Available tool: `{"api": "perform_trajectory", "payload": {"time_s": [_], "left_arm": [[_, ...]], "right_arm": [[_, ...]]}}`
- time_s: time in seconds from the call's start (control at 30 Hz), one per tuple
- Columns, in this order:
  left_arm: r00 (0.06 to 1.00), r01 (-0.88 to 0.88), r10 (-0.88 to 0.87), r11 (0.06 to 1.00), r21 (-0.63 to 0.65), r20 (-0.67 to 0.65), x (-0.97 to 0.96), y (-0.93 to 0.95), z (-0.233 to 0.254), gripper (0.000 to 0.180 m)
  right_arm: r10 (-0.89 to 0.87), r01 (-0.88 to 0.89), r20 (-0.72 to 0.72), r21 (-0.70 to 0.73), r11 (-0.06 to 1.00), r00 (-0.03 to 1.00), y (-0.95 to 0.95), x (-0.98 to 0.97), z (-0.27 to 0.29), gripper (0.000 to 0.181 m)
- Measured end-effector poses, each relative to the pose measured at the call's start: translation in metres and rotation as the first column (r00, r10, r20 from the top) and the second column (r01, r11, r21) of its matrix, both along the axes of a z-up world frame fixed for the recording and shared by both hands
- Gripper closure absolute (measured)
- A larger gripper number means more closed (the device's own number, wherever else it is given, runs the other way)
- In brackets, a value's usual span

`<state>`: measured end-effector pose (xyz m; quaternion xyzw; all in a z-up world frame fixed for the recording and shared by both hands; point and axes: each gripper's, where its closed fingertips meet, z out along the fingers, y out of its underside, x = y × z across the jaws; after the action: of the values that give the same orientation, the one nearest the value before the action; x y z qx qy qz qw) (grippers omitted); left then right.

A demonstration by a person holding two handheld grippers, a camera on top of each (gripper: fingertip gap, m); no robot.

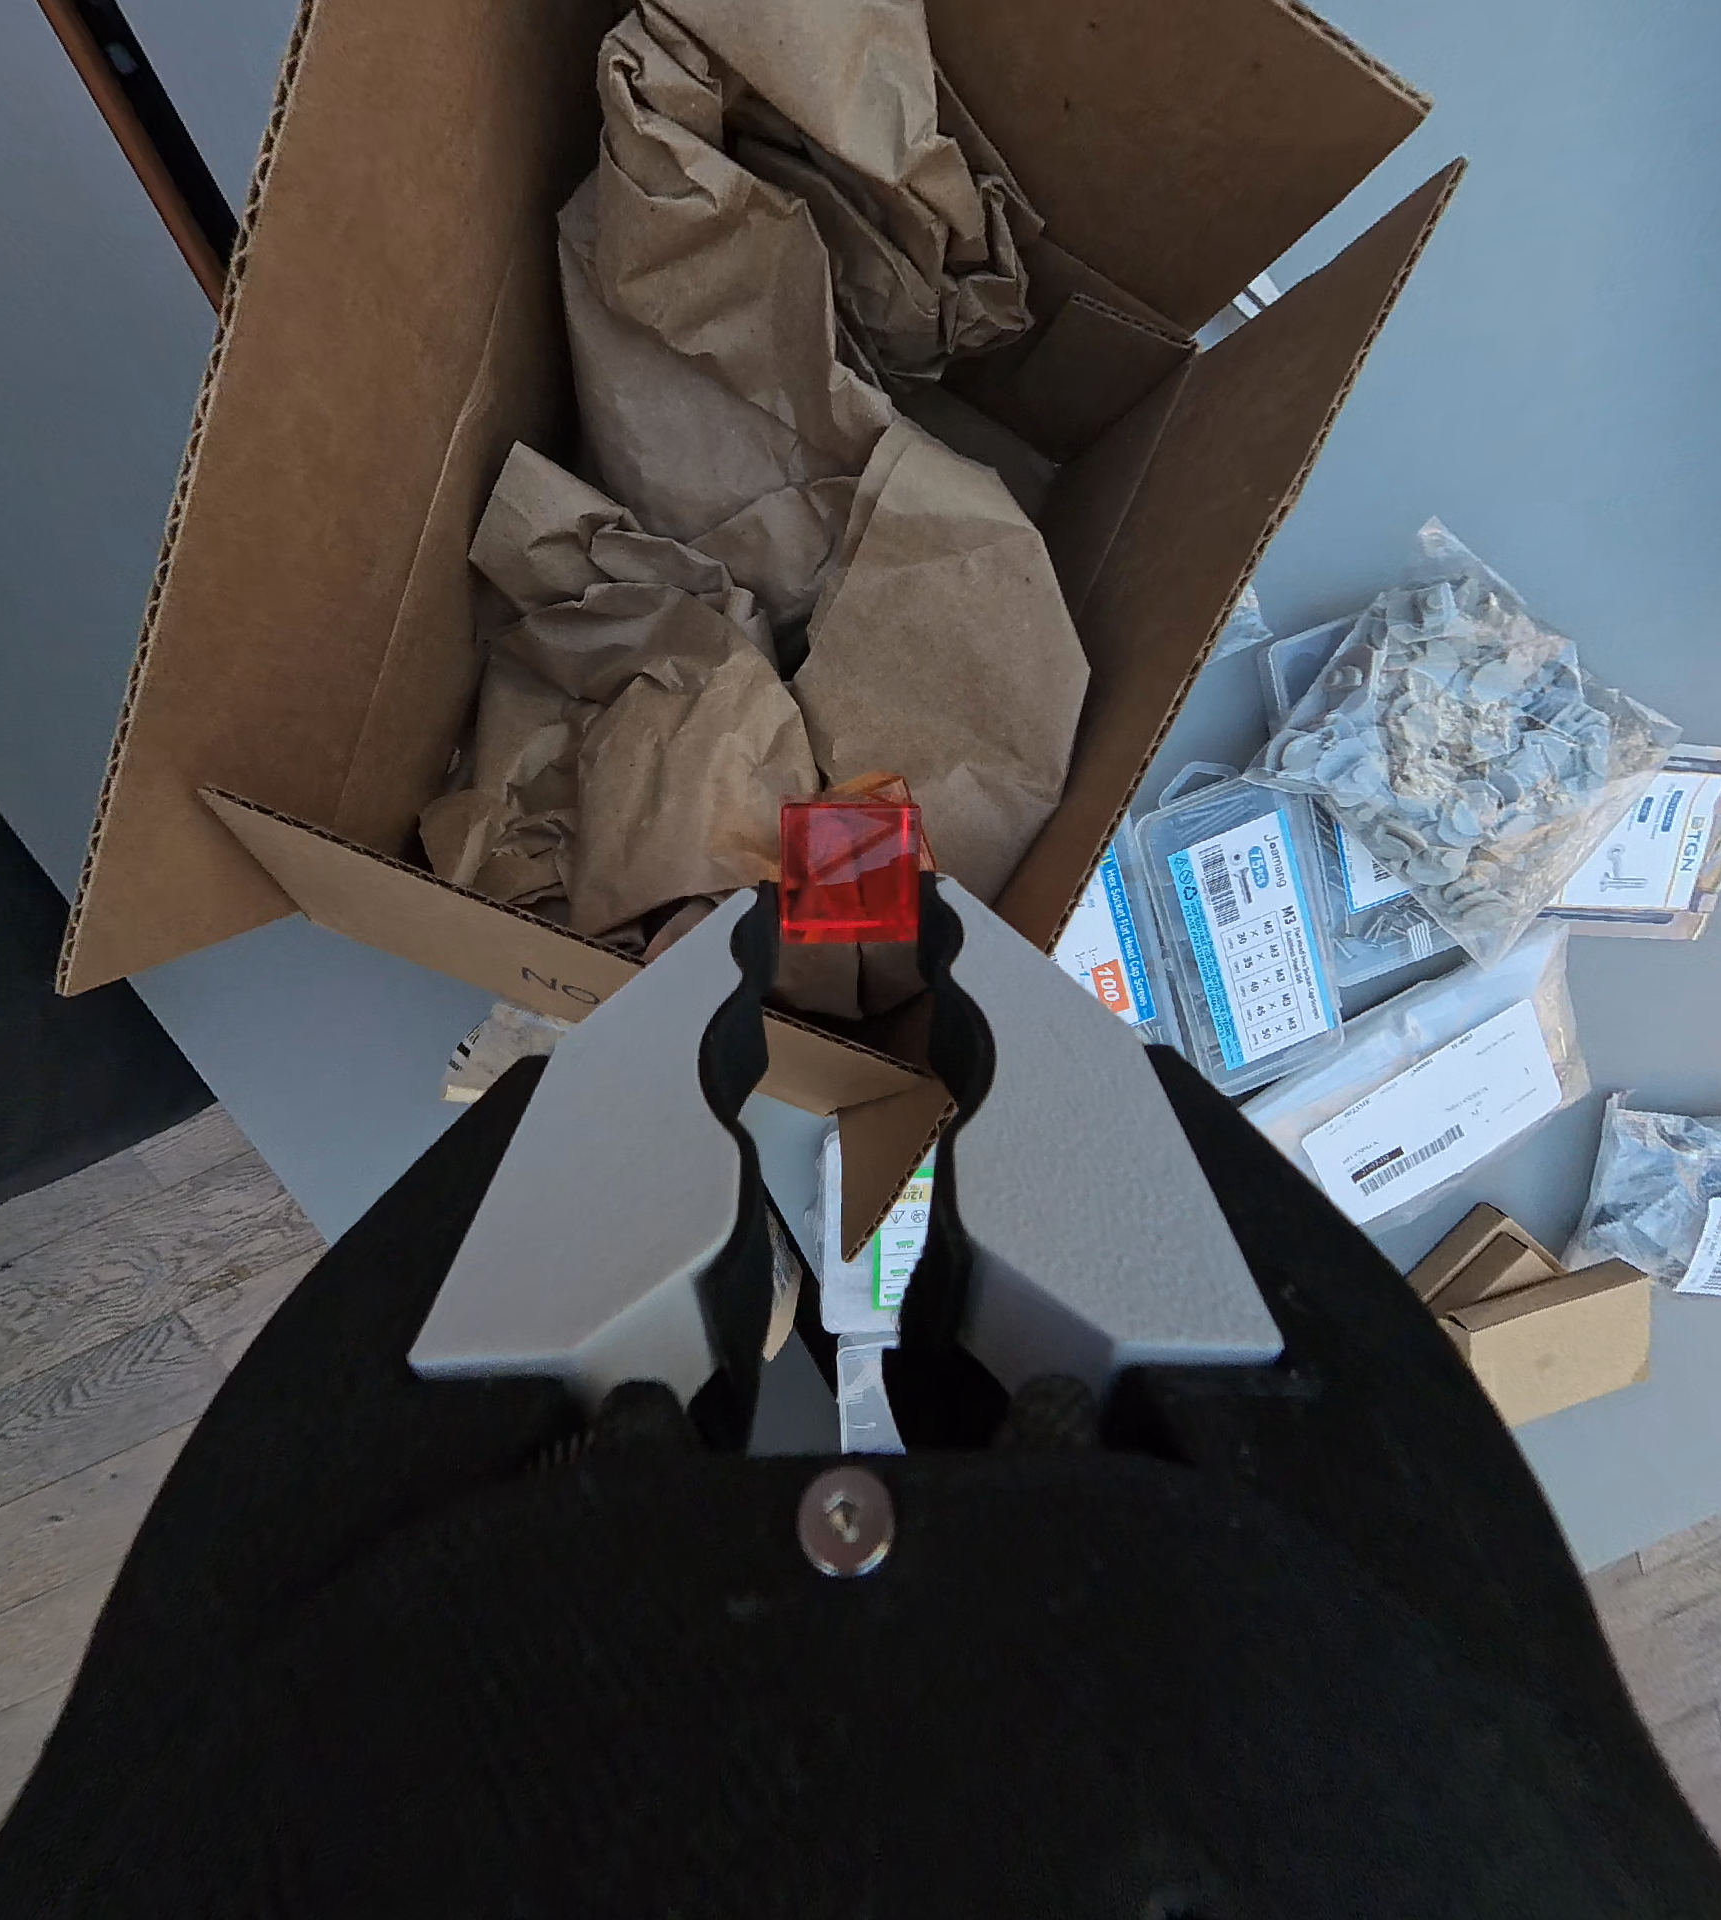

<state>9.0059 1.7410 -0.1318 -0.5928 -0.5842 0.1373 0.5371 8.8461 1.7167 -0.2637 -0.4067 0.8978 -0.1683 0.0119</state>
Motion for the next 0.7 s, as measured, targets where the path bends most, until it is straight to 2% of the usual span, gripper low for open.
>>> {"api": "perform_trajectory", "payload": {"time_s": [0.5, 0.7], "left_arm": [[1.000, -0.003, 0.003, 1.000, 0.002, 0.001, -0.001, -0.001, -0.001, 0.145], [1.000, -0.015, 0.015, 1.000, -0.012, 0.000, -0.001, -0.004, 0.000, 0.144]], "right_arm": [[-0.023, 0.023, 0.019, -0.004, 1.000, 1.000, -0.002, 0.000, 0.003, 0.143], [-0.049, 0.051, 0.053, -0.032, 0.998, 0.997, 0.001, 0.001, 0.016, 0.126]]}}
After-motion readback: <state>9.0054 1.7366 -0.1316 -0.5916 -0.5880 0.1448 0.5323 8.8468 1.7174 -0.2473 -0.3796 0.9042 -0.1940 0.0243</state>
